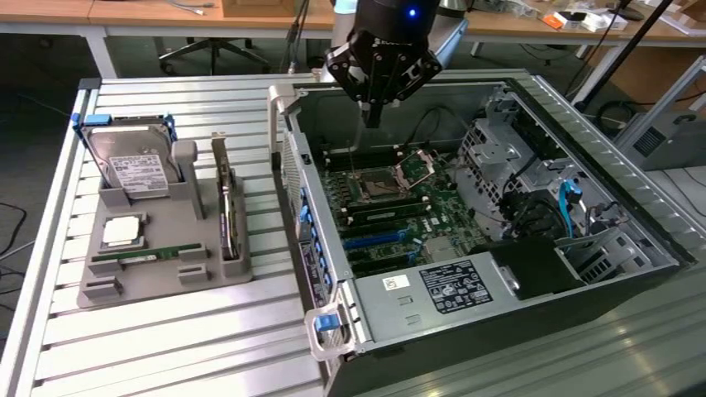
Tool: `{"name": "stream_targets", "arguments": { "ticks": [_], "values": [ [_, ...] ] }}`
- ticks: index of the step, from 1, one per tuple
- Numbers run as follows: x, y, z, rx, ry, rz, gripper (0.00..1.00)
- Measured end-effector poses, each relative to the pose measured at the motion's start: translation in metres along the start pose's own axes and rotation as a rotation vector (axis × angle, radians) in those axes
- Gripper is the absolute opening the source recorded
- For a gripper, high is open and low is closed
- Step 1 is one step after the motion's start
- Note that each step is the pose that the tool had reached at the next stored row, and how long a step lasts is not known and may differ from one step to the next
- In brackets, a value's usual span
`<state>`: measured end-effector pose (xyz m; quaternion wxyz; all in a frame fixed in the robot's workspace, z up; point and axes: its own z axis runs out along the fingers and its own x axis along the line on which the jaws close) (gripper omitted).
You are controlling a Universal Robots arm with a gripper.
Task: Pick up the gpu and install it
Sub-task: 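Reach for the gpu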
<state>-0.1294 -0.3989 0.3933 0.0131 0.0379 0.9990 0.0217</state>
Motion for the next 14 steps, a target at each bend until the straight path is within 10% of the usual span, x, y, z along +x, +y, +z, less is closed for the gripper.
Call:
{"name": "stream_targets", "arguments": {
  "ticks": [14],
  "values": [
    [0.004, -0.0003, -0.0001, 0.0002, 0.0, 0.0, 0.11]
  ]
}}
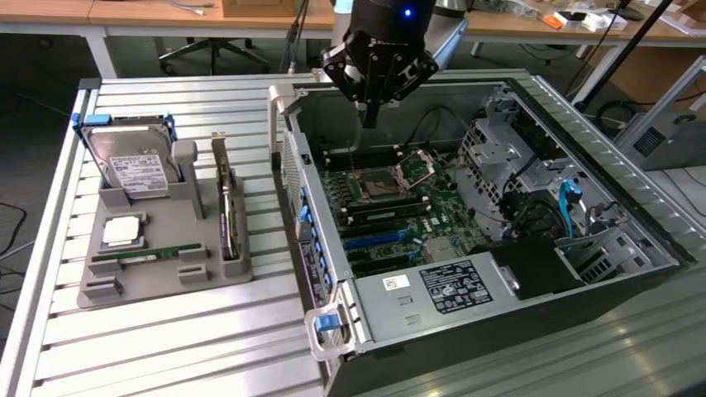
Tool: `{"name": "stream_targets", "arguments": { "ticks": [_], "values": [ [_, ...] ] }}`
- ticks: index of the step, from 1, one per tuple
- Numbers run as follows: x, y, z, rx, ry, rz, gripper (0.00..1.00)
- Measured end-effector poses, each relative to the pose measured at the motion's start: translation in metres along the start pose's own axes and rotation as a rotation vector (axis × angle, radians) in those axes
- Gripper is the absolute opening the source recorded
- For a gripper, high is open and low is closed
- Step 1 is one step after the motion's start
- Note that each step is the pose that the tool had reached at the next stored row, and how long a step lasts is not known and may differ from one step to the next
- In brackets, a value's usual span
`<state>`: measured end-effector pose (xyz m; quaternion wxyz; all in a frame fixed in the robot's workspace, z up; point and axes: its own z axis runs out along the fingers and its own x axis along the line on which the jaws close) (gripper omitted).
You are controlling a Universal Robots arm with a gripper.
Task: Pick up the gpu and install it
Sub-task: 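Reach for the gpu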
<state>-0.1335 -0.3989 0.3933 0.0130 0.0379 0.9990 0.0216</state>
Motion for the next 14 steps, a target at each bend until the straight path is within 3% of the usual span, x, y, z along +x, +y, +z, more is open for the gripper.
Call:
{"name": "stream_targets", "arguments": {
  "ticks": [2, 14],
  "values": [
    [0.0063, -0.0005, -0.0002, 0.0033, -0.0003, 0.0, 0.11],
    [0.0097, -0.0007, -0.0003, 0.0036, -0.0003, 0.0, 0.11]
  ]
}}
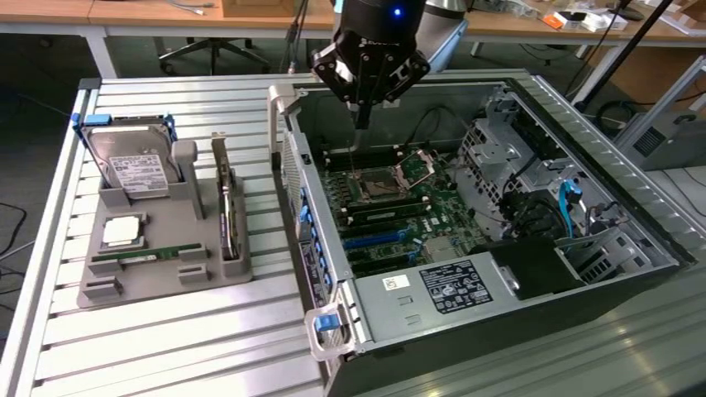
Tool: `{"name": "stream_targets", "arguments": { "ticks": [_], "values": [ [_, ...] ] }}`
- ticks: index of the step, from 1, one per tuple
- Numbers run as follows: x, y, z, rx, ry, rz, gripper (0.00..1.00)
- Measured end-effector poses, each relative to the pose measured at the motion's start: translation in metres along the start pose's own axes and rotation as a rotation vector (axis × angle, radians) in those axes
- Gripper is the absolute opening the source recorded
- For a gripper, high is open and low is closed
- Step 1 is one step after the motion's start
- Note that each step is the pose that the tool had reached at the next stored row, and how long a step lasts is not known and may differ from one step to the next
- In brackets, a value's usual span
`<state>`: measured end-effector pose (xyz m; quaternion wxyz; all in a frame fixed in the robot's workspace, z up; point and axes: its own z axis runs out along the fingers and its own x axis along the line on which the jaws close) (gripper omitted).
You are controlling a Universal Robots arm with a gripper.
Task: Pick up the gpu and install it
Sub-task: 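Reach for the gpu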
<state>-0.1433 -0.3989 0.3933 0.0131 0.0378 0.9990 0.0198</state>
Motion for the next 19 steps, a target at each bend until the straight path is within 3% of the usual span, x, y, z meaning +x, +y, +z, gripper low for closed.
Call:
{"name": "stream_targets", "arguments": {
  "ticks": [19],
  "values": [
    [0.0046, -0.0003, -0.0001, 0.0004, -0.0001, 0.0, 0.11]
  ]
}}
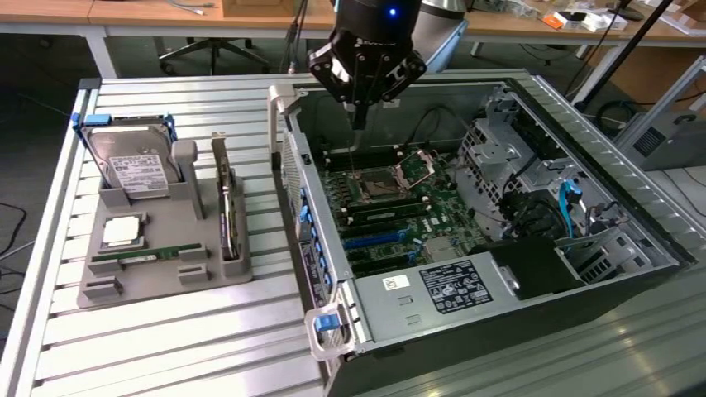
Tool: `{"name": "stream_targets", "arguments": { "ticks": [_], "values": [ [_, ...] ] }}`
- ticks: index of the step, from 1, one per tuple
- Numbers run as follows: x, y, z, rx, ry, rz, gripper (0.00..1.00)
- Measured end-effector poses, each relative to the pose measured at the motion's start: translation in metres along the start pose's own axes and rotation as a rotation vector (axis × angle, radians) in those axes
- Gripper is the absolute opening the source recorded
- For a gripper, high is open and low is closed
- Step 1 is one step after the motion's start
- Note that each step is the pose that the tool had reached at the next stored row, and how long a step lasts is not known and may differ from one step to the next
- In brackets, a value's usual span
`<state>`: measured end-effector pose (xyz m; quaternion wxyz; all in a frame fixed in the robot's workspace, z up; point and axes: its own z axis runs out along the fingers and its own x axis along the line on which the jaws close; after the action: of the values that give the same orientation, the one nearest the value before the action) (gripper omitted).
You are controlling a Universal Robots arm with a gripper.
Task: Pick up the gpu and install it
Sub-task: 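Reach for the gpu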
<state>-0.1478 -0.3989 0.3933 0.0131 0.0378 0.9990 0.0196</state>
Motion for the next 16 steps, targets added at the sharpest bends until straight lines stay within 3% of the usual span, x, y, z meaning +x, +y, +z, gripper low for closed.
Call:
{"name": "stream_targets", "arguments": {
  "ticks": [16],
  "values": [
    [0.0032, -0.0002, -0.0001, 0.0, 0.0, 0.0, 0.11]
  ]
}}
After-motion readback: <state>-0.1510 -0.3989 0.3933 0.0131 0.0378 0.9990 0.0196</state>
